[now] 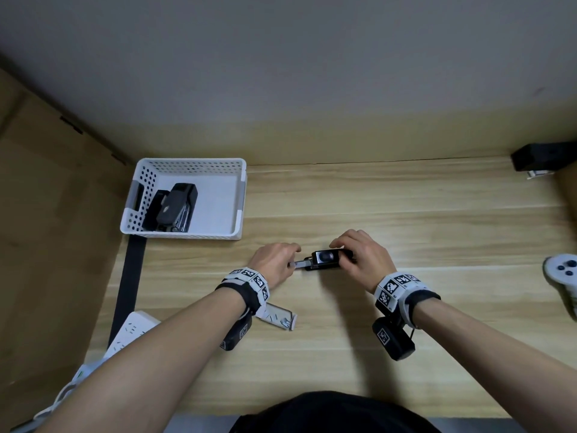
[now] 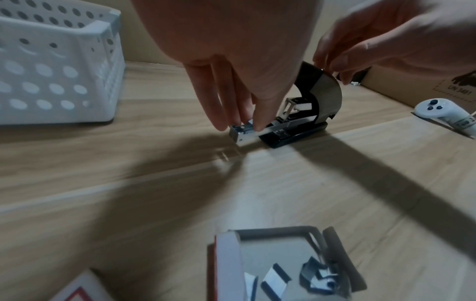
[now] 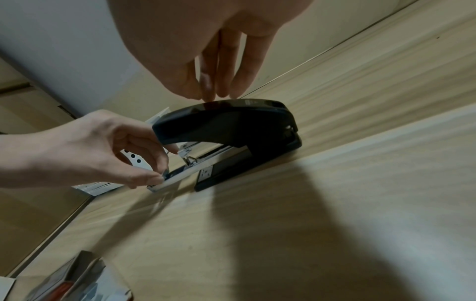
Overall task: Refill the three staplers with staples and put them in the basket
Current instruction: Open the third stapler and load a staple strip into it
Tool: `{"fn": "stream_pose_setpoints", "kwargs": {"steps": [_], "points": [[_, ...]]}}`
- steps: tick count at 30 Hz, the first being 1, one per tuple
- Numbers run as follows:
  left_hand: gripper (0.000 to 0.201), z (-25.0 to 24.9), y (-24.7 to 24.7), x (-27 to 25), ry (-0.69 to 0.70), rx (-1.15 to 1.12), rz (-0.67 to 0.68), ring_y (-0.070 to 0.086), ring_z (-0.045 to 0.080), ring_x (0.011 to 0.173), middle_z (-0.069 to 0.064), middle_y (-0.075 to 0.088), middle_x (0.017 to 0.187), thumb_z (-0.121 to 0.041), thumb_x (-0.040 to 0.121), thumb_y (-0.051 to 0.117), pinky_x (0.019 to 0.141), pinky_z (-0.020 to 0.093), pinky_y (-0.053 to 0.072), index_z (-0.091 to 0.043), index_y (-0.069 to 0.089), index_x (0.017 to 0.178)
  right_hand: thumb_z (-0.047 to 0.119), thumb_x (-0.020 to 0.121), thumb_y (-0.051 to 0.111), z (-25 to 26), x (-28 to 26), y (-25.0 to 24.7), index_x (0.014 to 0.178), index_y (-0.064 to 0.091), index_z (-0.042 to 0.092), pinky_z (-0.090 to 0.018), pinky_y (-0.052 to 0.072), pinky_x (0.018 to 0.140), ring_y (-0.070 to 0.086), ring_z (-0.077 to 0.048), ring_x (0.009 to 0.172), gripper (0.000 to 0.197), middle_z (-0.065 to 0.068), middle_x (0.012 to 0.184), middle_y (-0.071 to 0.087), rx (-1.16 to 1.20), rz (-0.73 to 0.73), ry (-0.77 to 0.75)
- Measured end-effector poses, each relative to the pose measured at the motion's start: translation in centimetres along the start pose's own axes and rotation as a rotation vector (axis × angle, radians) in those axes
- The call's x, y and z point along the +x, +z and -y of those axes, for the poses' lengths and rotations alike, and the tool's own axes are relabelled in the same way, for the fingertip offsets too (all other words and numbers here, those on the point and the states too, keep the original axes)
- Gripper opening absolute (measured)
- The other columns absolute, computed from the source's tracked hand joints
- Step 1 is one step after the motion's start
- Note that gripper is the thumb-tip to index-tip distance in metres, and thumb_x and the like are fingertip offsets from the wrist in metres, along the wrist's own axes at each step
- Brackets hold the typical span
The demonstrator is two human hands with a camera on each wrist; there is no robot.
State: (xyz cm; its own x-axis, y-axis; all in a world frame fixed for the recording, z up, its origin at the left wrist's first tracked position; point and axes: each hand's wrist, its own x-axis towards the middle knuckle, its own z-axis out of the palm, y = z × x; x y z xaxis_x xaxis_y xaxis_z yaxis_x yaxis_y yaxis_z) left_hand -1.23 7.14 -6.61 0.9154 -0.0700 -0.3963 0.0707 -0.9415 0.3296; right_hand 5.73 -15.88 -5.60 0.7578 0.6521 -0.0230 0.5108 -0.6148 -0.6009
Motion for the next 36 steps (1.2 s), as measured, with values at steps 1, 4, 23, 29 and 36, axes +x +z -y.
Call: {"fn": "stream_pose_setpoints", "kwargs": {"steps": [1,4,23,29,36], "points": [[0.038,0.1,0.1,0.1,0.002,0.003,0.004,0.064,0.018,0.096,-0.005,0.069,0.11,-0.025,0.092,0.062,0.075,0.031,0.052,-0.022,0.055,0.13,0.015,0.083,0.061,-0.1,0.1,0.1,0.103,0.064,0.026,-0.029,0.046,0.065,0.052,-0.01,0.096,0.023,0.014,0.099,0.059,0.005,0.007,0.004],[0.038,0.4,0.6,0.3,0.017,0.006,0.001,0.065,0.019,0.096,-0.005,0.069,0.109,-0.026,0.092,0.063,0.076,0.031,0.051,-0.021,0.056,0.129,0.016,0.083,0.06,-0.2,0.1,0.4,0.101,0.064,0.027,-0.032,0.048,0.065,0.051,-0.01,0.095,0.021,0.015,0.098,0.059,0.008,0.015,0.011],[0.029,3.9,0.6,-7.4,-0.084,-0.072,-0.034,0.061,0.019,0.095,-0.005,0.062,0.103,-0.017,0.087,0.063,0.077,0.036,0.054,-0.021,0.058,0.115,0.032,0.087,0.037,6.6,-0.8,5.8,0.116,0.061,0.025,-0.037,0.055,0.063,0.067,-0.025,0.087,0.038,0.005,0.132,0.053,-0.209,0.418,-0.179],[0.037,4.9,1.8,-9.8,-0.116,-0.125,-0.017,0.058,0.017,0.108,-0.006,0.06,0.123,-0.019,0.093,0.055,0.085,0.031,0.048,-0.021,0.054,0.13,0.028,0.088,0.046,6.8,-0.4,7.3,0.118,0.059,0.024,-0.033,0.048,0.054,0.065,-0.025,0.075,0.033,0.006,0.146,0.035,-0.355,0.485,-0.056],[0.041,4.3,2.6,-10.2,-0.114,-0.174,0.024,0.057,0.016,0.111,-0.007,0.058,0.126,-0.025,0.091,0.058,0.087,0.032,0.048,-0.025,0.053,0.132,0.03,0.092,0.045,7.0,-1.6,5.3,0.117,0.062,0.03,-0.035,0.051,0.067,0.066,-0.028,0.096,0.03,0.009,0.152,0.034,-0.397,0.484,0.031]]}}
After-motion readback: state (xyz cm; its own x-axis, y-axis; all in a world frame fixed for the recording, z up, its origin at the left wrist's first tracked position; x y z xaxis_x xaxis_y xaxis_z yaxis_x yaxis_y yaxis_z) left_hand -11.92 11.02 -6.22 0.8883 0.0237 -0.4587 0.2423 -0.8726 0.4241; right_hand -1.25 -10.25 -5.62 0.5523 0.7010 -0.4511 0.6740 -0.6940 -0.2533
